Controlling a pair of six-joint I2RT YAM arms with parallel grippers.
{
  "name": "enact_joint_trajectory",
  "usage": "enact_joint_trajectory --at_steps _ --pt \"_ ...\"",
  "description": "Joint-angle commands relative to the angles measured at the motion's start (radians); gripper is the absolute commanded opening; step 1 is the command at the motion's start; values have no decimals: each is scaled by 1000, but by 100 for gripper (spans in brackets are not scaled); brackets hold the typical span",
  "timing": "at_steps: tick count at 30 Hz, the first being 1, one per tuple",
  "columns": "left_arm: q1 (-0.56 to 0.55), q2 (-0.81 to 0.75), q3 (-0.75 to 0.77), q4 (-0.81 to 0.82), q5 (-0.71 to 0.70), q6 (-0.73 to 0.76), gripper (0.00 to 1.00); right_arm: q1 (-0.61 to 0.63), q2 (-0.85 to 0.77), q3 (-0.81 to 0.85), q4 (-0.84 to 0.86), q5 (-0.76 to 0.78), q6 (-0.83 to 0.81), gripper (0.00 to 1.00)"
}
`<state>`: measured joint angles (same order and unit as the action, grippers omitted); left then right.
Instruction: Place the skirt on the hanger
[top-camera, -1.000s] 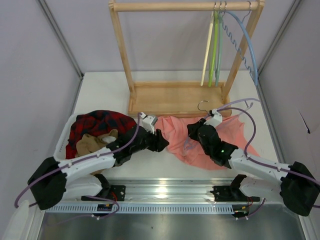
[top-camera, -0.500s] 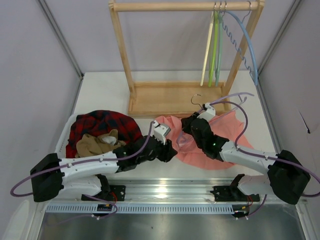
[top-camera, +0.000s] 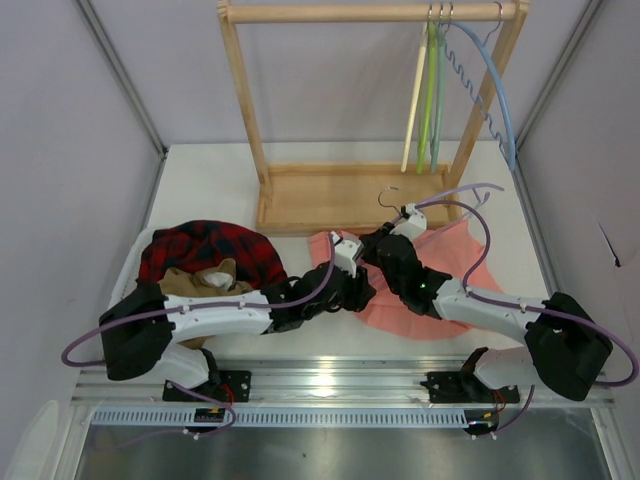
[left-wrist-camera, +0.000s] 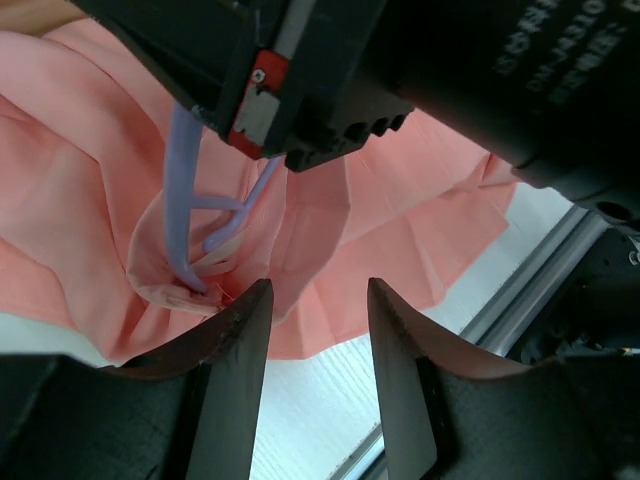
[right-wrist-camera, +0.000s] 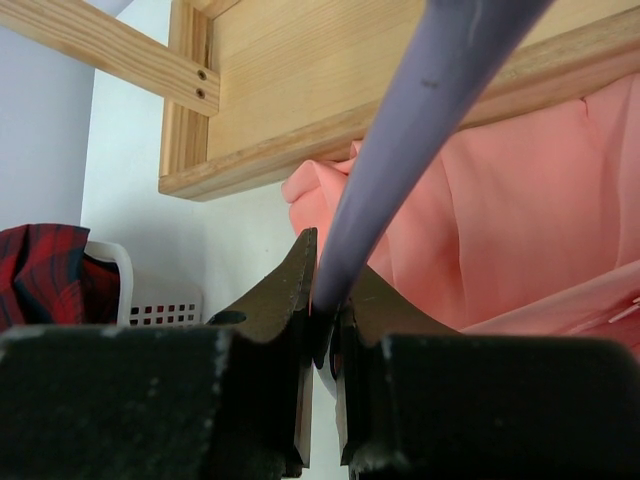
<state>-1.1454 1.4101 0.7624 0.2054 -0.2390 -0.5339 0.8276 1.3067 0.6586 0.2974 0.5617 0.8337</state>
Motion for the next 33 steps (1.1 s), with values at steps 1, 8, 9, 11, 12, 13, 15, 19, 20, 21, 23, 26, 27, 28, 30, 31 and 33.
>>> enact_joint_trajectory --at_steps 1,8,9,11,12,13,15,19,20,21,23,26,27,28,30,31,33 --pt "-4 9 12 72 -48 -40 49 -10 -43 19 48 55 -48 0" --pt "-2 -6 -60 110 -45 -8 45 -27 -63 19 45 0 -93 0" --pt "-1 -10 -69 115 -54 -3 45 -27 -69 18 40 1 -93 0" --pt "-1 -8 -77 141 -75 24 45 -25 -72 19 31 10 -94 0" --pt "6 0 -83 153 -75 31 45 -27 -73 19 22 17 -100 0" --pt "10 4 -89 161 -75 35 45 -27 -76 21 19 17 -108 0" --pt "26 19 -87 151 -77 48 45 -36 -76 22 8 -15 -105 0" --pt "41 52 -72 147 -77 71 45 -44 -78 26 9 -91 -76 0" --pt "41 55 -69 153 -77 80 46 -44 -77 24 2 -100 -65 0" --pt "41 58 -66 157 -89 80 46 -44 -78 24 -6 -105 -53 0" --pt "52 76 -51 160 -94 69 48 -44 -89 21 -26 -115 11 0" --pt "59 105 -28 163 -83 46 48 -42 -119 10 -27 -120 74 0" --pt "58 110 -28 169 -79 43 48 -42 -127 6 -27 -117 84 0" --pt "58 112 -25 172 -77 38 50 -42 -135 4 -26 -115 88 0" --pt "58 104 -18 170 -89 34 52 -39 -146 7 -32 -103 90 0" --pt "58 99 -17 170 -103 32 55 -41 -147 9 -35 -100 88 0" --pt "59 84 -15 167 -114 35 59 -41 -150 9 -43 -83 96 0"
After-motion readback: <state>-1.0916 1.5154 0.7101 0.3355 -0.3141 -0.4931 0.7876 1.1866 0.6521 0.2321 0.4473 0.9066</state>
